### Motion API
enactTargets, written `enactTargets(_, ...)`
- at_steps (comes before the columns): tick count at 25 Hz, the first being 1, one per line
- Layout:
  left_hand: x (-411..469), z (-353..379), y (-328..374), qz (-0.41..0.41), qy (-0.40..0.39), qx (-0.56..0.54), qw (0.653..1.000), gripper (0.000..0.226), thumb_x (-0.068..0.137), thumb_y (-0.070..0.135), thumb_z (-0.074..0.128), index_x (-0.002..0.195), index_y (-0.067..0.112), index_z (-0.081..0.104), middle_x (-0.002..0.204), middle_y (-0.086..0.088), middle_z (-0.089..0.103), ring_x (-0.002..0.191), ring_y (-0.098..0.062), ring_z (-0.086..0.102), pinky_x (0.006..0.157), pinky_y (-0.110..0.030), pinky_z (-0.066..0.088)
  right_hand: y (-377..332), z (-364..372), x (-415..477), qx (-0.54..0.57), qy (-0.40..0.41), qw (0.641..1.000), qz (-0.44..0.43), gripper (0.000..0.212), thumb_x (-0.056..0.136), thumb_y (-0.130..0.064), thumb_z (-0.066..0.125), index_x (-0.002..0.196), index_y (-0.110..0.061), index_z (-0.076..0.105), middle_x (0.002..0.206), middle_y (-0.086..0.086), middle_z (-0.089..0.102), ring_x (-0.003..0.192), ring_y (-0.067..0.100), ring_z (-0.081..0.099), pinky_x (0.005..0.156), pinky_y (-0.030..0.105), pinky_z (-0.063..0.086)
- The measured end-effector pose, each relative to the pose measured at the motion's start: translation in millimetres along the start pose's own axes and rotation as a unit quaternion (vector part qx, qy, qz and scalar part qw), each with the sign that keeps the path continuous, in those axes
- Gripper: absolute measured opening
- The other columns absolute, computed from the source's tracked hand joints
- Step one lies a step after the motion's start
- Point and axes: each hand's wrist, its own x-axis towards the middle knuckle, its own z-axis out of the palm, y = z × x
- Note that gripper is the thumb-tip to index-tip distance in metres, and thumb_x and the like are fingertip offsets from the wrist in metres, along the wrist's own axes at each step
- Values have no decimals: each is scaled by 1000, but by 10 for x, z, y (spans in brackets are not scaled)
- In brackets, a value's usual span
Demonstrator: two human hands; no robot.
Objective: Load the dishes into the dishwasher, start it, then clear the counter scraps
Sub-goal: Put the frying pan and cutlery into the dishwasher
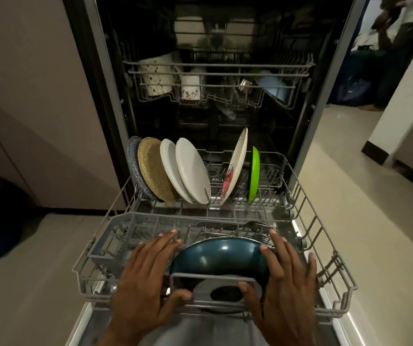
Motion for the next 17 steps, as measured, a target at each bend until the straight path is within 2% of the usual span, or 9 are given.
enactTargets(5,257,209,-212,-9,8,13,1000,70,95,67,32,141,15,42,148,-6,48,133,-23,48,109,-52,37,124,201,232,11,-20,1000,18,69,92,-70,29,139,-20,37,157,9,35,140,31,37,108,70,25)
enactTargets(8,454,342,-322,-28,15,-4,999,68,96,66,33,141,17,43,148,-4,48,133,-21,48,108,-46,34,187,335,410,22,-31,999,36,69,93,-71,28,139,-20,36,156,9,35,140,30,38,109,71,25)
enactTargets(11,675,469,-454,-48,23,-13,999,69,98,67,31,144,18,41,150,-1,44,136,-13,41,107,-40,37,239,485,611,45,-33,997,55,70,93,-72,27,140,-20,35,156,6,35,142,25,35,115,67,17)
enactTargets(14,875,591,-578,-52,15,-14,998,74,96,70,29,148,18,37,153,-1,41,138,-10,35,111,-42,37,318,644,791,50,-39,996,70,74,92,-75,25,142,-21,29,157,4,33,145,21,30,120,62,10)
enactTargets(17,1045,672,-684,-64,-14,-6,998,84,93,77,20,153,20,27,161,2,27,144,-9,23,118,-40,23,364,777,964,38,-45,996,69,78,92,-76,21,145,-20,27,157,5,33,146,22,30,121,59,8)
